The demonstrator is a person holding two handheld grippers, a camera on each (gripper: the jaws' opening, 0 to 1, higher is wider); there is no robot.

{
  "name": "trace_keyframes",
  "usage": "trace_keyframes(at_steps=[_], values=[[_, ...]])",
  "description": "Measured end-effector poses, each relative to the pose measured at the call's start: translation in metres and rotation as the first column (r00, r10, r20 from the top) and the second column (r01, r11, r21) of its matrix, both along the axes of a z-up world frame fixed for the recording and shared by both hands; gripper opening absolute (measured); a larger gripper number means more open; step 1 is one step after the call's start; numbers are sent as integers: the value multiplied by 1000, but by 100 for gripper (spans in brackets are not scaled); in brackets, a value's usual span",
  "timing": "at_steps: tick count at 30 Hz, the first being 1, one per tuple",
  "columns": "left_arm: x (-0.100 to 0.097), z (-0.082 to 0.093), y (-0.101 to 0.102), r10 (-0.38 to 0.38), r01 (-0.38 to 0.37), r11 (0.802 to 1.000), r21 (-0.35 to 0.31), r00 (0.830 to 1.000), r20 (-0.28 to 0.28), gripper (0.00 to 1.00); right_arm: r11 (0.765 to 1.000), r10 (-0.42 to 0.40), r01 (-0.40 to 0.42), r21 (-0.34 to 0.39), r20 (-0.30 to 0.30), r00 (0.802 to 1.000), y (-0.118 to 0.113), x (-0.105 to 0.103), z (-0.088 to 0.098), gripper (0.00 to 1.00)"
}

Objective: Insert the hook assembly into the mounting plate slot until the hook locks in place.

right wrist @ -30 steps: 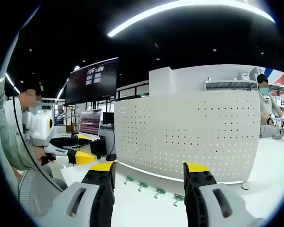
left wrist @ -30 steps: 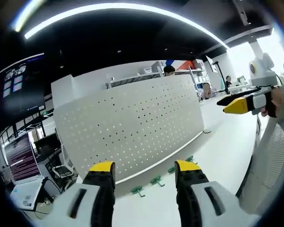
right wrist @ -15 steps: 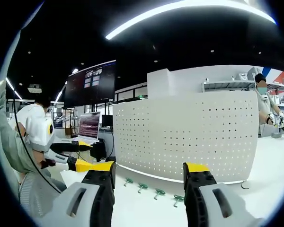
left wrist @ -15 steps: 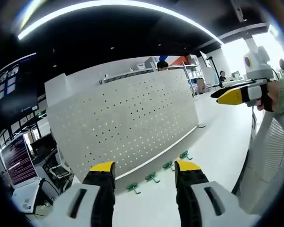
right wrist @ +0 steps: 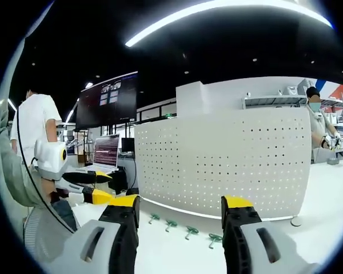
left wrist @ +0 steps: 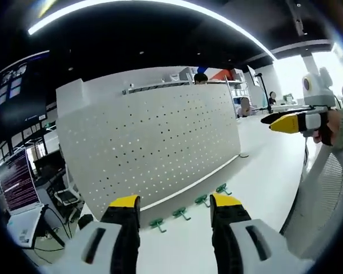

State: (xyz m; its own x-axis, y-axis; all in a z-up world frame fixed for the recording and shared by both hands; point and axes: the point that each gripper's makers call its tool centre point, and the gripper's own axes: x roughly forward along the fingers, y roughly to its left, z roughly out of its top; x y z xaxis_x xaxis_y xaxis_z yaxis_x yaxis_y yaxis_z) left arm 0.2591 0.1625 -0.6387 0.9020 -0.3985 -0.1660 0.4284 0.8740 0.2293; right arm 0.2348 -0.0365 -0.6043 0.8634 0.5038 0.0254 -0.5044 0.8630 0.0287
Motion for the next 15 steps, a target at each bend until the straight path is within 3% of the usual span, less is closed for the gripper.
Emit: trace_keyframes(at_steps=[8, 10, 13, 15], values=[[24, 4, 21, -25, 23, 996, 81, 1000, 16, 43, 1000, -9, 9, 11, -13, 1000, -2, 2, -1, 56], [31, 1, 25, -35, 34, 995, 95, 999, 4, 43, 1000, -9, 10, 15, -18, 1000, -3, 2, -2, 56], [42, -8, 28, -81, 84, 981, 173, 996, -23, 42, 1000, -9, 10, 16, -24, 1000, -3, 3, -3, 56], [45, -19, 25, -128, 139, 977, 162, 989, -78, 44, 1000, -11, 12, 17, -28, 1000, -3, 4, -4, 56]])
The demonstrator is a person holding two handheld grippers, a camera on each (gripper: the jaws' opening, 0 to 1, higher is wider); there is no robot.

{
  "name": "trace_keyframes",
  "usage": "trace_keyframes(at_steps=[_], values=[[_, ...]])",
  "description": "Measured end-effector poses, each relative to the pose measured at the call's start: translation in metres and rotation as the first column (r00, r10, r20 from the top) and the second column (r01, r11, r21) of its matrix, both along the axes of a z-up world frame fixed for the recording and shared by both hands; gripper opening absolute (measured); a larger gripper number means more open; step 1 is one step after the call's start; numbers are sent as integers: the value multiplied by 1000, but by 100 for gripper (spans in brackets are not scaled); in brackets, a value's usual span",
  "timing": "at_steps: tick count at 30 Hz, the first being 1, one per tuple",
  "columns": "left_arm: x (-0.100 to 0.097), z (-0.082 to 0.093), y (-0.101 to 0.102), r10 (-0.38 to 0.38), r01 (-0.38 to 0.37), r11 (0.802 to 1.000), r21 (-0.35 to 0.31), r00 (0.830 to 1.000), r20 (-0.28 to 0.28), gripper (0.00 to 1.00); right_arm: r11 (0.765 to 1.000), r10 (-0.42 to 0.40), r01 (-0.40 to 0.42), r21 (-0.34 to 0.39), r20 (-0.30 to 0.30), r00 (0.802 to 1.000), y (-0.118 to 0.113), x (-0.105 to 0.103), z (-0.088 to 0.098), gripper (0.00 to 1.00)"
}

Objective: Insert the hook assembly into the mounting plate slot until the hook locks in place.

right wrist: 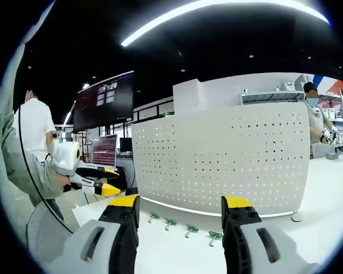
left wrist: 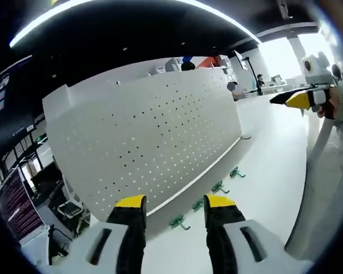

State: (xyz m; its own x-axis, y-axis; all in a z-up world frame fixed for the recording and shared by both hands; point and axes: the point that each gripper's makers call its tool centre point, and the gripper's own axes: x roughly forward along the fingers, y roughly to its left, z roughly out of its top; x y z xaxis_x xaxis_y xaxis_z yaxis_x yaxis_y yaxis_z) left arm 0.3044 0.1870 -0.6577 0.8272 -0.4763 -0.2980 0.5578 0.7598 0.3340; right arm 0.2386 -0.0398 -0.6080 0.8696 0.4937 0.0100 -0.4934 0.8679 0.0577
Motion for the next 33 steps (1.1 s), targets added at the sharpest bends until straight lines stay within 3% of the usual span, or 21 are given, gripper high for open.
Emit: trace_keyframes(at_steps=[1, 3, 8, 16, 22, 30, 33], values=[[5, -9, 3, 2, -1, 1000, 10, 999, -42, 46, 1000, -2, 2, 1, 0, 1000, 0, 0, 0, 56], [13, -20, 7, -20, 23, 998, 65, 999, -50, 44, 1000, -8, 8, 4, -5, 1000, -2, 1, -1, 56], [31, -36, 12, -47, 58, 990, 130, 996, -81, 36, 1000, -21, 21, 8, -11, 1000, -4, 2, -2, 56], [59, -57, 10, -126, 158, 951, 266, 983, -134, 29, 999, -42, 43, 6, -22, 999, -9, 5, -4, 56], [73, -73, 8, -151, 200, 933, 298, 972, -178, 25, 998, -61, 61, 2, -27, 998, -12, 6, -5, 55], [87, -104, 3, -212, 299, 879, 372, 943, -256, 18, 997, -82, 82, -6, -38, 996, -16, 7, -8, 55], [94, -110, 4, -212, 310, 871, 381, 937, -276, 18, 996, -90, 90, -2, -41, 995, -18, 8, -8, 55]])
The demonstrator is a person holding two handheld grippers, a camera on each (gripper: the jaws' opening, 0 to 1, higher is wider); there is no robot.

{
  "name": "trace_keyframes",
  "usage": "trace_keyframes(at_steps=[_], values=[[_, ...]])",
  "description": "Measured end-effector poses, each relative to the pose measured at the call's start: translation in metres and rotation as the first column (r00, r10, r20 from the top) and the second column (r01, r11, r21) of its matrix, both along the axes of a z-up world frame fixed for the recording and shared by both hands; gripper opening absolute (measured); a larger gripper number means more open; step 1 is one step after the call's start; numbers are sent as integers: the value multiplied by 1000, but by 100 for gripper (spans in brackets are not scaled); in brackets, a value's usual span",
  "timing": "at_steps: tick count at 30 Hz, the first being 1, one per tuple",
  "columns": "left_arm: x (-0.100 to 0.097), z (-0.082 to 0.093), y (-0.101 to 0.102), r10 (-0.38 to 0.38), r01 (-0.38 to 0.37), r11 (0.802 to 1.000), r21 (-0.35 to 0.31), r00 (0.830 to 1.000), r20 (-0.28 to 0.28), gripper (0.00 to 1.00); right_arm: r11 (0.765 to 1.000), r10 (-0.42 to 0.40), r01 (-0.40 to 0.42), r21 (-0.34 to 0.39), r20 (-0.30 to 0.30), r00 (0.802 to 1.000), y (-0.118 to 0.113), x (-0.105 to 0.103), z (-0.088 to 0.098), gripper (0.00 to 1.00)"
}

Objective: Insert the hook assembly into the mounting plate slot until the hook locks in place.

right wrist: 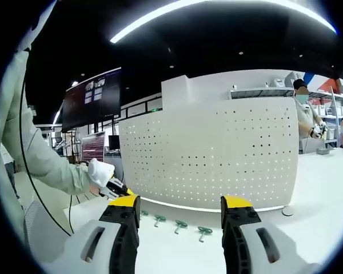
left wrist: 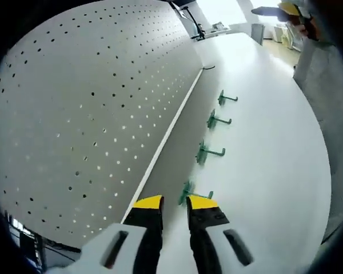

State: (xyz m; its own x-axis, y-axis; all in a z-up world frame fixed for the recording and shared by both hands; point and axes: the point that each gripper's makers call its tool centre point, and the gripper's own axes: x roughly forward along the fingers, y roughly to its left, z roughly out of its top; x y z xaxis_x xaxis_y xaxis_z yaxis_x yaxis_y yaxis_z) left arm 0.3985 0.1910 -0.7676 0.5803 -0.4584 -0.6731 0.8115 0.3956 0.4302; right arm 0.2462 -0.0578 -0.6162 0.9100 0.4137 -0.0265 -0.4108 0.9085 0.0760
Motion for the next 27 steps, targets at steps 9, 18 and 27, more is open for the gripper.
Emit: trace_keyframes(at_steps=[9, 18, 27], values=[[10, -22, 2, -50, 55, 997, 57, 996, -78, 16, 1000, -7, 7, -7, -15, 1000, -1, 1, -4, 55], [12, -39, -1, -90, 101, 991, 85, 987, -133, 15, 1000, -17, 17, -12, -35, 999, -4, 3, -8, 54], [13, -46, -8, -117, 133, 987, 89, 980, -161, 15, 999, -30, 29, -15, -46, 998, -6, 4, -11, 54]])
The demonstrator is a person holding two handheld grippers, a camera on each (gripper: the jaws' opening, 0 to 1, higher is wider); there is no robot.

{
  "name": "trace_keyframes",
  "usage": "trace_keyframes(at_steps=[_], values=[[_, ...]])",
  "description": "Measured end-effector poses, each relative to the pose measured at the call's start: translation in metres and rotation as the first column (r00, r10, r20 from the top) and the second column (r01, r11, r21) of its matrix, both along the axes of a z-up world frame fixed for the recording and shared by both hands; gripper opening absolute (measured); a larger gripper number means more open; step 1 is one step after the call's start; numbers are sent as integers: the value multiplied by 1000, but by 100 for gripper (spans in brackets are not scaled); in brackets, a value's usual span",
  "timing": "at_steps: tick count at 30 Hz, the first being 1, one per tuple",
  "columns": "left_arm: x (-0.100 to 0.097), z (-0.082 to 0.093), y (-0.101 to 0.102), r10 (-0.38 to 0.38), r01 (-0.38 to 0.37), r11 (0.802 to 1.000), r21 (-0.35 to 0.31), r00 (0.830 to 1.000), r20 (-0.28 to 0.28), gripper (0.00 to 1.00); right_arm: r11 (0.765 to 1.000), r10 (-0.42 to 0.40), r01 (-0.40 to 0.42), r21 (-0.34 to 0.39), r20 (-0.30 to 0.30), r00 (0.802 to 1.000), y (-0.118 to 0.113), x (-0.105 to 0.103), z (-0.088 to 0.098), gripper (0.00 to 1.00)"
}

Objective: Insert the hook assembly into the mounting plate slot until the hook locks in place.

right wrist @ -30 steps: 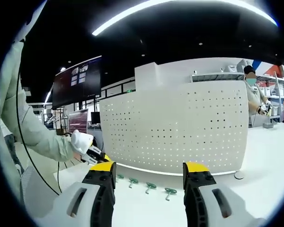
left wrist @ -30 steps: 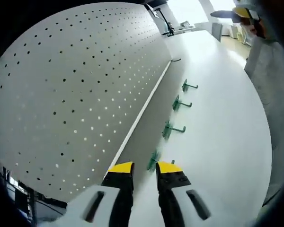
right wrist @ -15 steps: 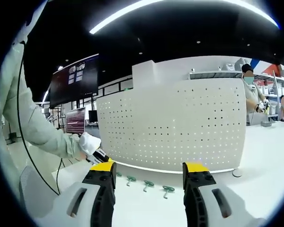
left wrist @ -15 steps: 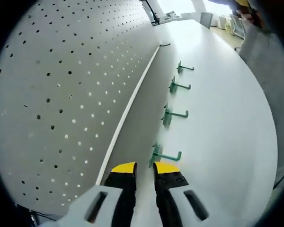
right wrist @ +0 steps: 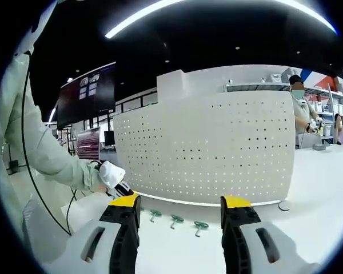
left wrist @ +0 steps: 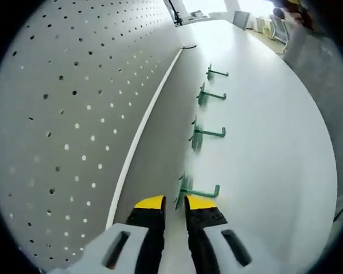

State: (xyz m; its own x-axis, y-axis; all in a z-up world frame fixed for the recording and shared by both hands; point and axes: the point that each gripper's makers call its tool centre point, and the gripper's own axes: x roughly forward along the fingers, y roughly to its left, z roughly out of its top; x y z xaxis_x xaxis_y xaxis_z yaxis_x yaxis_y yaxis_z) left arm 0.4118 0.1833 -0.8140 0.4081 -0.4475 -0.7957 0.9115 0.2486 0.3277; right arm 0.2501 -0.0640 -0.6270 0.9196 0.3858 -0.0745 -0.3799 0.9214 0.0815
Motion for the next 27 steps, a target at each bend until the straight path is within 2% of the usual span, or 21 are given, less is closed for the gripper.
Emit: trace_keyframes(at_steps=[12, 27], values=[[-2, -5, -1, -21, 21, 1000, 15, 1000, -10, 7, 1000, -8, 8, -5, -2, 1000, -2, 0, 0, 54], [-6, -3, 1, 34, -34, 999, -6, 999, -5, 3, 1000, -12, 12, -9, 4, 1000, -2, 1, 1, 54]])
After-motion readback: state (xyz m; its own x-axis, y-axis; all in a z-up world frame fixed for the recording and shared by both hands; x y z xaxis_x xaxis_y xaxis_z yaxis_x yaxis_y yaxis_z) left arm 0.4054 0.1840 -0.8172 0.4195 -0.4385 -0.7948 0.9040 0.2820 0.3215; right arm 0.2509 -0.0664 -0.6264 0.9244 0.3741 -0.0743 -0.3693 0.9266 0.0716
